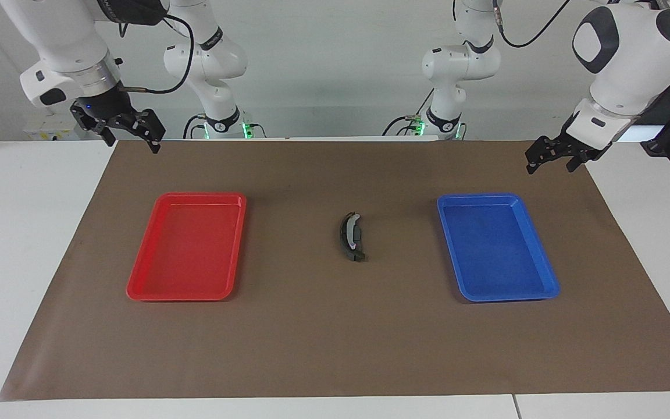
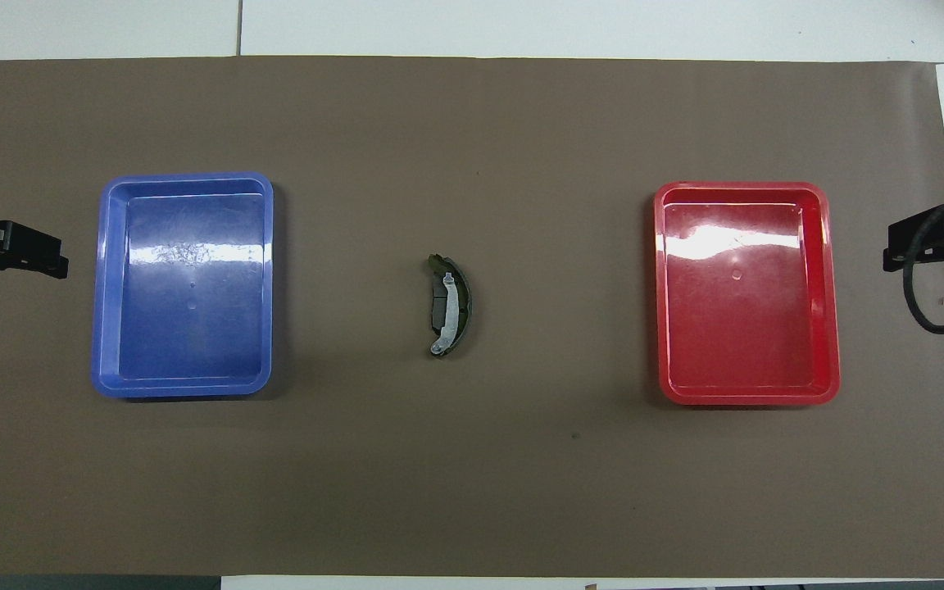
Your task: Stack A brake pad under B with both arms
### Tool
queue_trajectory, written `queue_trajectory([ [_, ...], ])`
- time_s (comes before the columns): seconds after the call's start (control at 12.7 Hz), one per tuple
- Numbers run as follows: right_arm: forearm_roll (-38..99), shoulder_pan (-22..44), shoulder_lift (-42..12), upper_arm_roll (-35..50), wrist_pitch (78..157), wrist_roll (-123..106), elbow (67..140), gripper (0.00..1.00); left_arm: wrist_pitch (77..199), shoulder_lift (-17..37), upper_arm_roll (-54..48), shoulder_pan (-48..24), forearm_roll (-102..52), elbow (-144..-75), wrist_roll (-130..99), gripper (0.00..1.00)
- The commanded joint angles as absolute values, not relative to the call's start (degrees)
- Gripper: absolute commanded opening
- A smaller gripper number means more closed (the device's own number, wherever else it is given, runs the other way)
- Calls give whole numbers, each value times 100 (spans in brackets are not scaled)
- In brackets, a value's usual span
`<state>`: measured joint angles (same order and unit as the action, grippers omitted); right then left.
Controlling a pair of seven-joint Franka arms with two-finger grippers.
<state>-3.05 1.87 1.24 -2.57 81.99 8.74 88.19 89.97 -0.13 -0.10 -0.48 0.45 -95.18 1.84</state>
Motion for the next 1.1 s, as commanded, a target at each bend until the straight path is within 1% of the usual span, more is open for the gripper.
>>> queue_trajectory([
  [0.0,-369,184,61,-272,8112,677,8701,99,8991,-132,-35,-18,79,-9615,132,100],
  [0.31,-290,211,62,-264,8121,318,8710,99,8991,-132,-26,-26,79,-9615,132,100],
  [1.02,-264,211,79,-264,8218,343,8728,99,8991,-132,-35,-18,79,-9615,132,100],
])
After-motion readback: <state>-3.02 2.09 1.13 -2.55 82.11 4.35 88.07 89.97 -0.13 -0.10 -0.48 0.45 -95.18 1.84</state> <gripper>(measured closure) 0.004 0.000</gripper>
